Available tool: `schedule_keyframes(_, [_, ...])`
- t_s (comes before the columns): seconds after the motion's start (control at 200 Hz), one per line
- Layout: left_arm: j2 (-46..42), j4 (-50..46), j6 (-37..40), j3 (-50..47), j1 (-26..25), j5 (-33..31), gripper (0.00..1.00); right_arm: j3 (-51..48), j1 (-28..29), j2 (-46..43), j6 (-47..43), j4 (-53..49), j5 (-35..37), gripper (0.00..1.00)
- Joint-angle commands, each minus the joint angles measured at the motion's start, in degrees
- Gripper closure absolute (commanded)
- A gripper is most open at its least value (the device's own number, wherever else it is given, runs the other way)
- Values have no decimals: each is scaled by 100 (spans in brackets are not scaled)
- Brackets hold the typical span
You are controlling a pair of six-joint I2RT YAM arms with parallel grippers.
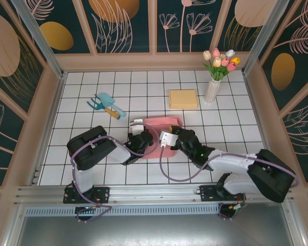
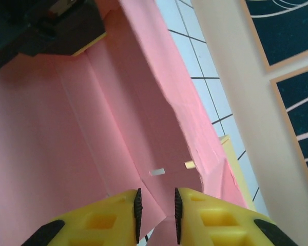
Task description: Fold the paper box
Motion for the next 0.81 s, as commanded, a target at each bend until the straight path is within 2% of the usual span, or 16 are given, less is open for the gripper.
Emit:
schedule_keyframes(0.0, [201,93,135,-146,42,10,95,-98,0,-745,806,-440,-87,73])
schedule_keyframes(0.095, [276,101,220,-119,48,36,97,-229,2,-1423,1747,-417,198,73])
schedule_keyframes(0.185, [283,117,225,-123,44,52,97,-217,-31,-1838,3029,-490,600,72])
schedule_keyframes(0.235, [255,113,234,-145,48,71,97,-127,-73,-1929,3889,-597,741,67])
schedule_keyframes(0.29, [201,125,217,-195,44,123,97,111,-149,-1897,5282,-965,1004,59])
schedule_keyframes(0.34, [139,154,208,-266,44,186,97,464,-344,-1763,6321,-1509,735,58])
schedule_keyframes(0.385, [72,178,164,-348,41,236,98,707,-474,-1566,6881,-1792,290,57])
schedule_keyframes(0.495, [-152,56,-17,-525,31,366,98,1017,-518,-1014,7574,-1914,-69,55])
schedule_keyframes(0.646, [-366,-262,-199,-627,-5,406,98,1072,-492,-396,8204,-1473,-625,53])
schedule_keyframes(0.801, [-420,-612,-284,-620,-38,232,100,1008,-312,106,8487,-1043,-861,52])
